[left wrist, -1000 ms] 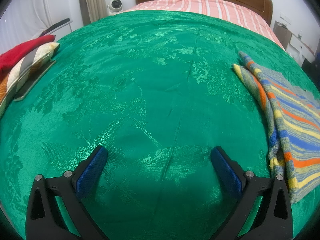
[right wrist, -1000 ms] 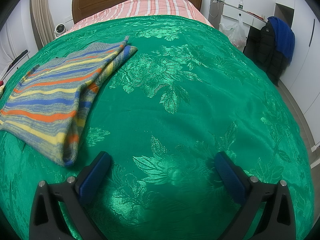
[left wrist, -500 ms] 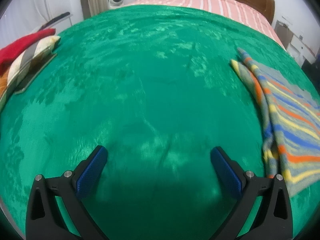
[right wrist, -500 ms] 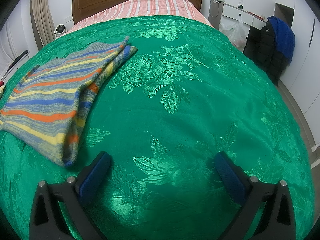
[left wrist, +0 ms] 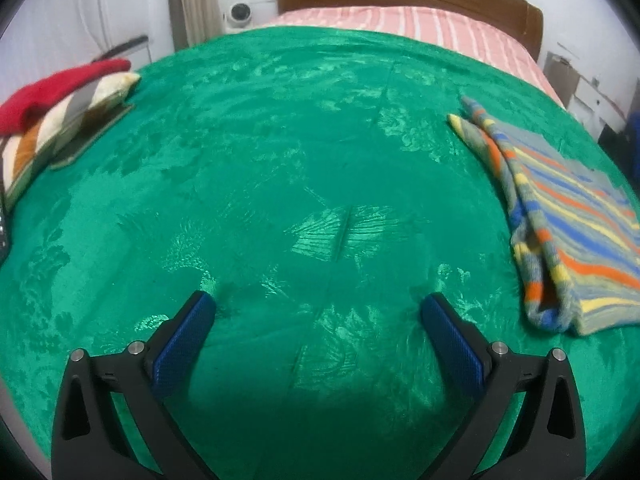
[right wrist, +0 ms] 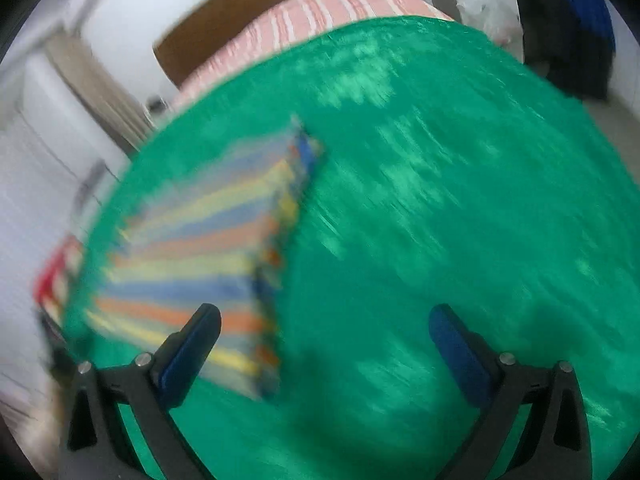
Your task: Fold small clothes
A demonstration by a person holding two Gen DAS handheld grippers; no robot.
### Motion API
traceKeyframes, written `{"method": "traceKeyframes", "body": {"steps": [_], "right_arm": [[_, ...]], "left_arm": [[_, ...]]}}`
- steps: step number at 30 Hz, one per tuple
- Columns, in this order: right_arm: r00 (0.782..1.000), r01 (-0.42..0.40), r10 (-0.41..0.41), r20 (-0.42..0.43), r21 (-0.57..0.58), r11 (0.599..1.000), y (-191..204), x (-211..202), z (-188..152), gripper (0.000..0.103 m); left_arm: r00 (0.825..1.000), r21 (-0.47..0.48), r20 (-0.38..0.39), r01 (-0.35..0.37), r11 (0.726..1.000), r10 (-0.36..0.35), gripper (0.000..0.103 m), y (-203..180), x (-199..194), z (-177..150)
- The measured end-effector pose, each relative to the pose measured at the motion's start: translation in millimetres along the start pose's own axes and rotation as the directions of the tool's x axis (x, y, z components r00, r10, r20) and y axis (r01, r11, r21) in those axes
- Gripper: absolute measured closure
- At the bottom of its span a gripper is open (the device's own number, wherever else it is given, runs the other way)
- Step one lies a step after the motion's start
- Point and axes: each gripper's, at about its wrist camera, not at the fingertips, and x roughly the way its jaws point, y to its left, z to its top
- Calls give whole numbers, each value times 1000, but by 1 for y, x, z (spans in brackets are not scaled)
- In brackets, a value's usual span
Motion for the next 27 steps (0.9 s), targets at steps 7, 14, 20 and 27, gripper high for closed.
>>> {"method": "traceKeyframes", "body": {"steps": [7,14,20,27], "right_arm": [[991,1,14,-133,110,994,7,71,31,49],[989,14,-3,-151,72,997,45,92,30,94],[985,-65,60,-160,-24,998,170,92,53,94],[965,-126,95,-244,-116,985,293,172,32,95]], "left_arm": [[999,35,-28,27,999,-26,0,3,-2,1],[993,88,-22,120,989,-118,0,19,-1,-3],[996,95,10,91,991,-93,0,14,0,-6],[996,94,28,88,992,-91,0,13,-2,-11]]}}
